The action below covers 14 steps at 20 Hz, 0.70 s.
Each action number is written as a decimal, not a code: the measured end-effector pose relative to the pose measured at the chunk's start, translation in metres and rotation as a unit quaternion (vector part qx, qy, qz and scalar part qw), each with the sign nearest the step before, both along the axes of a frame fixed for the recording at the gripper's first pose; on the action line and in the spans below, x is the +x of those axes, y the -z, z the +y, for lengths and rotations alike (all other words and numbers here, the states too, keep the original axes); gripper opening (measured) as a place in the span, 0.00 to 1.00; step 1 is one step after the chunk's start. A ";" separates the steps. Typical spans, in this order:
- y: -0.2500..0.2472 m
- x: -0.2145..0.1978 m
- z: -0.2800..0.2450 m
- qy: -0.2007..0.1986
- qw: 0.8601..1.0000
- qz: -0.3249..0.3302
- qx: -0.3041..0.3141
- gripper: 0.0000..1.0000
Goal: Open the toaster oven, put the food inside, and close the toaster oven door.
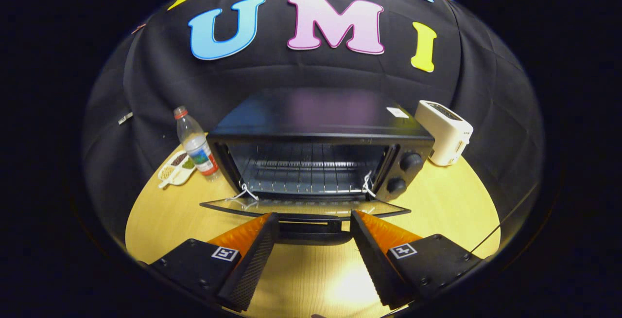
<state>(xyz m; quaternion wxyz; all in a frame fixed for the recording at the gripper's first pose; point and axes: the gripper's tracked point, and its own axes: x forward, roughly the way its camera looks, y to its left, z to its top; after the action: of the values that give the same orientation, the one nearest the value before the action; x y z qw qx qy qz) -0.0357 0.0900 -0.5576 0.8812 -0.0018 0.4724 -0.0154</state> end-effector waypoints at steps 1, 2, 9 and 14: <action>0.009 -0.012 -0.003 0.001 1.000 0.025 0.005 0.96; 0.016 -0.020 -0.003 0.005 0.999 0.042 0.010 0.96; 0.021 -0.048 -0.007 -0.019 0.997 0.079 0.016 0.97; -0.014 -0.037 -0.036 -0.023 0.997 0.063 0.036 0.99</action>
<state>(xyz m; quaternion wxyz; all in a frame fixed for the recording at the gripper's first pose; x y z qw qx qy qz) -0.0731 0.0536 -0.5436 0.8494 0.0181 0.5269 0.0219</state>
